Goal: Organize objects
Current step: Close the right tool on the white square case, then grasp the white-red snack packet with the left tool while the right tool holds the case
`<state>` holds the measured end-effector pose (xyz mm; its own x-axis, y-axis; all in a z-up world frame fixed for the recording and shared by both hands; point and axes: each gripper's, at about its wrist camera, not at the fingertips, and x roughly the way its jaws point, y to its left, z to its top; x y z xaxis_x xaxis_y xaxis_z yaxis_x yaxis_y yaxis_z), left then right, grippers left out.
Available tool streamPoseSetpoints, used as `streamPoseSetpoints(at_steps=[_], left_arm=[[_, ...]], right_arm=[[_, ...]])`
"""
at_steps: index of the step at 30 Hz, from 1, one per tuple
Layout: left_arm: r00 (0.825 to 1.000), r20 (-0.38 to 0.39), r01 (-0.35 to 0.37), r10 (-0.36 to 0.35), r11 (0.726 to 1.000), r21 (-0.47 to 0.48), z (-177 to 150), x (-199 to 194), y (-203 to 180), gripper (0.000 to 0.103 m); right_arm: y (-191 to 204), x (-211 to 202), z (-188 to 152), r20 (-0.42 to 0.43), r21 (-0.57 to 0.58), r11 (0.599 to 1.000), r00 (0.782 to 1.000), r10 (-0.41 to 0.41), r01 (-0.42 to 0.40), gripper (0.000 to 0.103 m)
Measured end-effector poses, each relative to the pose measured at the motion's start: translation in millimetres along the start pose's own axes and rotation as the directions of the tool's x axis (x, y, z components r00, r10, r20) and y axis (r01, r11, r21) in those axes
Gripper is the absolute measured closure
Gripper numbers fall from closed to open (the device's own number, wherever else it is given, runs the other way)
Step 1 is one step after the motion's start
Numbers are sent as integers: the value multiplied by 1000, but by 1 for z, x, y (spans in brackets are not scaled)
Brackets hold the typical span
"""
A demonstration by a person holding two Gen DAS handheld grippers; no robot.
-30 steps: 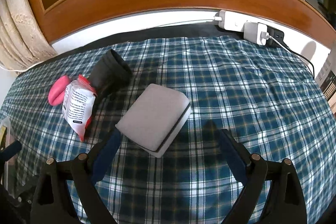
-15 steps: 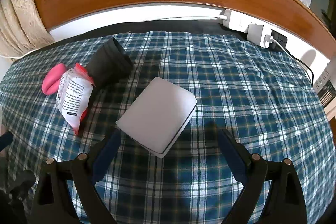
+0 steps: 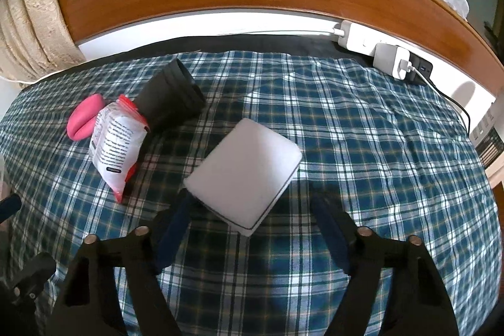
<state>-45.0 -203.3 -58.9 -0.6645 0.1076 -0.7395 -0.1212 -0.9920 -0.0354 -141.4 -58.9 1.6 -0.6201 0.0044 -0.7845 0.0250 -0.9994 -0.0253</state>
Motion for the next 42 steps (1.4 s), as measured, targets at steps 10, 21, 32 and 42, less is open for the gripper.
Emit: streamPoseSetpoints(at_steps=[10, 21, 32, 42], left_arm=[[1000, -2, -3, 3, 1000, 11, -1, 2, -3, 1], [1000, -3, 2, -2, 1000, -2, 2, 4, -7, 1], [1000, 1, 2, -2, 1000, 9, 16, 10, -15, 1], [1000, 3, 8, -8, 999, 44, 47, 36, -40, 1]], right_arm=[[2, -9, -4, 16, -15, 999, 999, 30, -30, 50], [-19, -13, -9, 26, 24, 996, 996, 89, -89, 53], [-36, -24, -27, 28, 27, 996, 996, 87, -88, 53], [-41, -33, -38, 22, 2, 998, 998, 64, -64, 53]])
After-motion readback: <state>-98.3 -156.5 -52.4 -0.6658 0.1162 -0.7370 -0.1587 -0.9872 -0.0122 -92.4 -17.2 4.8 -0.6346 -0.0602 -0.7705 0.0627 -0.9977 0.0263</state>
